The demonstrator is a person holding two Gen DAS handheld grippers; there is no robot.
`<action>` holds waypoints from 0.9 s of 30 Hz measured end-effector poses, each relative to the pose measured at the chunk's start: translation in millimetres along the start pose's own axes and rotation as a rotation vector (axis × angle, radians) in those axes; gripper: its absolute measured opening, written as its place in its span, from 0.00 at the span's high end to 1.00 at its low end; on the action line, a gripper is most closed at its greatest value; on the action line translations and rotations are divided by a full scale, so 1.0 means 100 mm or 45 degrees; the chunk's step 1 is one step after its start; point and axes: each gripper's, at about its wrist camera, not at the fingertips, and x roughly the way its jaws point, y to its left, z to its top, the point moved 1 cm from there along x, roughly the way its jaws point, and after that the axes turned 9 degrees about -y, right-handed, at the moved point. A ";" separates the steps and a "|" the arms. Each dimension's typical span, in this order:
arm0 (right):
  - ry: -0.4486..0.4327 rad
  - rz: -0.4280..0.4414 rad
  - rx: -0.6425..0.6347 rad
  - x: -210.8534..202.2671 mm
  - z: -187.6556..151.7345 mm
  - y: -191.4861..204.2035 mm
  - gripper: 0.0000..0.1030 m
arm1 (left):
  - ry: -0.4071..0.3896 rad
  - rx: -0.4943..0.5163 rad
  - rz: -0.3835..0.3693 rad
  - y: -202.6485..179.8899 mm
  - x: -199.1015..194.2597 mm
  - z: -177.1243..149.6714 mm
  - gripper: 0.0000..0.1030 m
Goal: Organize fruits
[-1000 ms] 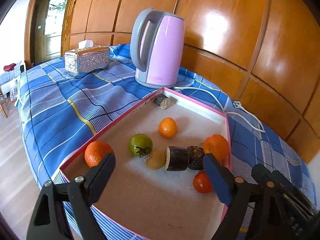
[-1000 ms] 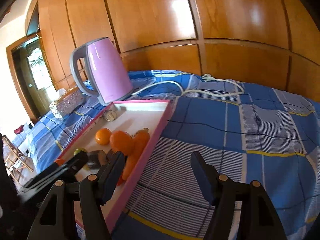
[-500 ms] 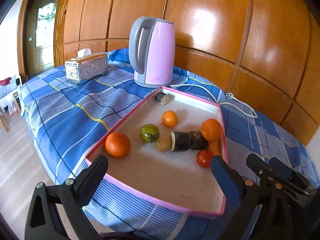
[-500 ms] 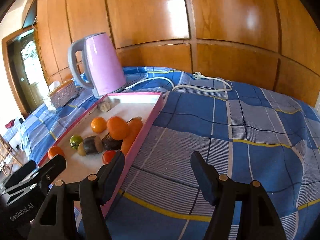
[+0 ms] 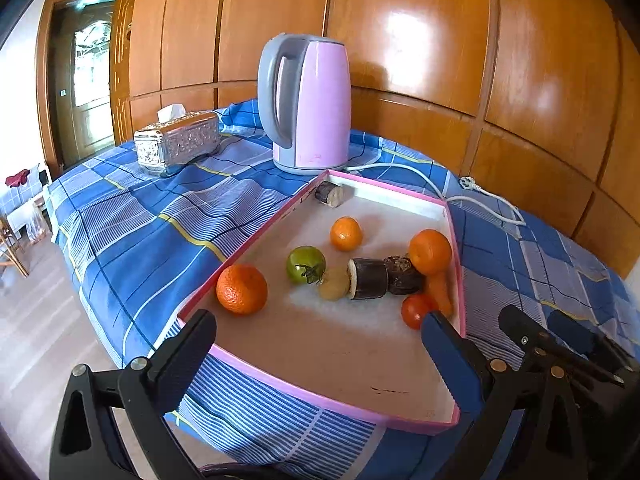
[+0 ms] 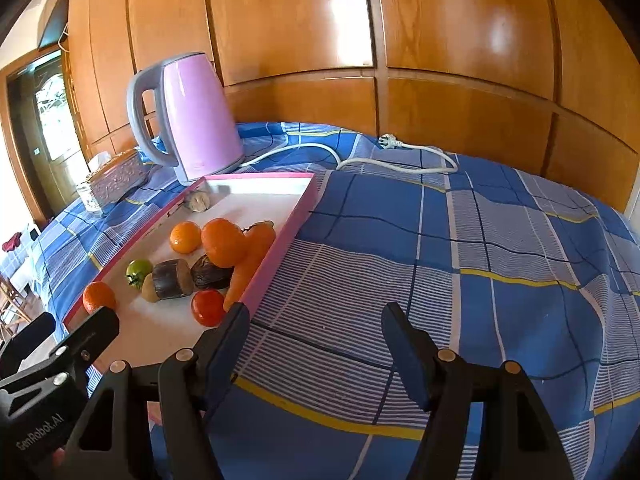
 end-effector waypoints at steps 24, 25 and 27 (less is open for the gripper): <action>-0.002 -0.012 -0.063 0.03 -0.01 0.06 0.33 | -0.011 -0.024 0.025 0.00 0.01 -0.01 0.00; -0.002 -0.011 -0.062 0.03 -0.01 0.05 0.33 | -0.010 -0.024 0.026 0.00 0.01 -0.01 0.00; -0.004 -0.008 -0.063 0.03 0.00 0.06 0.33 | -0.011 -0.026 0.027 0.01 0.01 -0.01 0.00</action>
